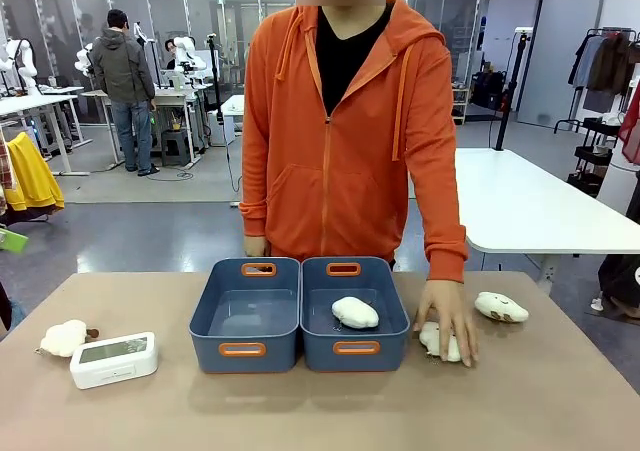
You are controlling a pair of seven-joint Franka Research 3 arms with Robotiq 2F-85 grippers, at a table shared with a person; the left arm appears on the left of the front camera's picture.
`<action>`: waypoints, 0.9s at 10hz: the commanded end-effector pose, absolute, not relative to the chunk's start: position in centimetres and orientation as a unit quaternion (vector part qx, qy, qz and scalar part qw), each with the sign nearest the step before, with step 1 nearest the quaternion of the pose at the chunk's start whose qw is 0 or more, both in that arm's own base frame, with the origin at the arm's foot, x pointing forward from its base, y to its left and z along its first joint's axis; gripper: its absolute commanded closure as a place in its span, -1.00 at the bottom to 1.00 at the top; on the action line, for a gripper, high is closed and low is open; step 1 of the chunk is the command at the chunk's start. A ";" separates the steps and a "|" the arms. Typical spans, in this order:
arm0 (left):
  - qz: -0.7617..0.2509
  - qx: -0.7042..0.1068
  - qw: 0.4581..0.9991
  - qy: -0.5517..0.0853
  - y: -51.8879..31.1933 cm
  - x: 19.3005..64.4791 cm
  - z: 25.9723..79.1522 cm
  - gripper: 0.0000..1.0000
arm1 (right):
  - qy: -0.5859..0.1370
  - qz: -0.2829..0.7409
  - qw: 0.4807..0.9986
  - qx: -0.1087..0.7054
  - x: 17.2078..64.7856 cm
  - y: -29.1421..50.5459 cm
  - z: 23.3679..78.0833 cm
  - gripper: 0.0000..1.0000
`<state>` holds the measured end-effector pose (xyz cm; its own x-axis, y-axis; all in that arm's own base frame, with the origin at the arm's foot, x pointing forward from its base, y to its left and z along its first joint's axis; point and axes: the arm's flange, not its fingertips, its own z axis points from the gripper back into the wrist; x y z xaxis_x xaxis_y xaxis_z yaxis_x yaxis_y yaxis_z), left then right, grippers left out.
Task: Sort the digital clocks into the basket.
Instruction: Pick up the Digital clock from the table and place it into the empty Plastic storage basket.
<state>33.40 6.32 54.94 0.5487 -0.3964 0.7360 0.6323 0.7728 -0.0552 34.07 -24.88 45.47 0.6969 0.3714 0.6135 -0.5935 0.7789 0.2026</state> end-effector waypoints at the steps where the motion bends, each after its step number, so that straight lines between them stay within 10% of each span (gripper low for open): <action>1: -0.301 -0.161 0.864 -0.371 6.4 33.5 55.0 -1.00 | -0.311 0.280 0.880 0.225 34.6 -26.1 45.3 0.22; 9: -0.301 -0.161 0.864 -0.371 6.4 33.5 55.0 -1.00 | -0.413 0.328 0.810 0.259 33.6 -24.4 48.0 0.22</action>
<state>33.40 6.33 54.95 0.5489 -0.3962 0.7361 0.6319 0.7731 -0.0551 33.45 -24.44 47.46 0.4670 0.3085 0.8287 -0.7358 0.6554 0.1706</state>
